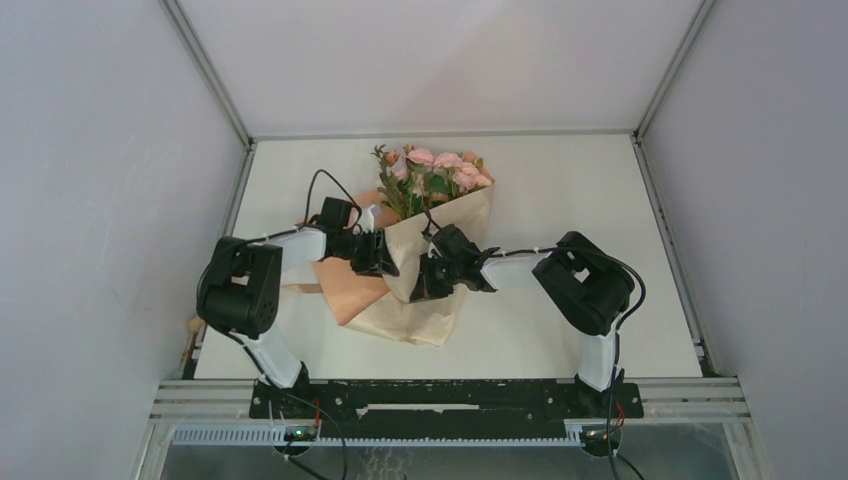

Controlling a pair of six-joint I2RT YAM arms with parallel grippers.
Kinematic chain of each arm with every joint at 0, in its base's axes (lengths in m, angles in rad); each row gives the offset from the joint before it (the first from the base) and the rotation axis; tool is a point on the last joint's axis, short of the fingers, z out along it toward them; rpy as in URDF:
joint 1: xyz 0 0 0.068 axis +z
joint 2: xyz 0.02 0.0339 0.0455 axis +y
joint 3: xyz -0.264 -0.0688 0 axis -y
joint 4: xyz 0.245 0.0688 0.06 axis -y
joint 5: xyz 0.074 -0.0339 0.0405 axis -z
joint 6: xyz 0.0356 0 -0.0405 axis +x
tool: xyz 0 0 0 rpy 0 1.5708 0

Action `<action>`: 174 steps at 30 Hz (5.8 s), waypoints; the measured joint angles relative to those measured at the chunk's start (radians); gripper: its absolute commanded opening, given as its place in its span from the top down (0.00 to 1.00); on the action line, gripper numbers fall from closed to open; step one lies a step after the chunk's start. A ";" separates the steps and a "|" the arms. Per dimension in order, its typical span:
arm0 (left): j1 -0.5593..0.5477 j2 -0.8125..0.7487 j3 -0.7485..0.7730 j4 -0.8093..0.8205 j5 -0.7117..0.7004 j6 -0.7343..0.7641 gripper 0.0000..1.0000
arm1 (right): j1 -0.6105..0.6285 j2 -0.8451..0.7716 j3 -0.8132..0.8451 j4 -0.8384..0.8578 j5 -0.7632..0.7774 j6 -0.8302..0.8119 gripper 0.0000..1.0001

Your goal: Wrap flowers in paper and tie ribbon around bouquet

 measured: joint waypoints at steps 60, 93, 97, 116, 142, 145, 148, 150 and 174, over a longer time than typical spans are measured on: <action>0.312 -0.269 -0.089 -0.153 0.168 0.077 0.75 | -0.010 -0.024 -0.052 0.067 0.044 0.021 1.00; -0.259 -0.218 0.209 -0.198 -0.048 0.222 1.00 | -0.071 -0.026 -0.153 0.237 -0.045 0.138 1.00; -0.283 -0.200 0.221 -0.194 -0.071 0.224 1.00 | -0.085 -0.029 -0.161 0.256 -0.061 0.166 1.00; -0.344 -0.009 0.279 -0.203 -0.174 0.301 1.00 | -0.214 -0.201 -0.250 0.250 -0.029 0.198 0.95; -0.476 -0.082 0.279 -0.220 -0.147 0.437 1.00 | -0.241 -0.149 -0.208 0.366 -0.053 0.259 0.96; -0.476 -0.080 0.279 -0.220 -0.151 0.449 1.00 | -0.262 -0.230 -0.207 0.317 -0.014 0.246 0.92; -0.479 -0.069 0.279 -0.220 -0.161 0.456 1.00 | -0.294 -0.283 -0.207 0.234 0.029 0.224 0.81; -0.484 -0.056 0.279 -0.220 -0.173 0.460 1.00 | -0.328 -0.311 -0.208 0.160 0.064 0.192 0.79; -0.620 0.055 0.380 -0.252 -0.329 0.530 0.99 | -0.371 -0.061 -0.273 0.354 -0.084 0.217 0.92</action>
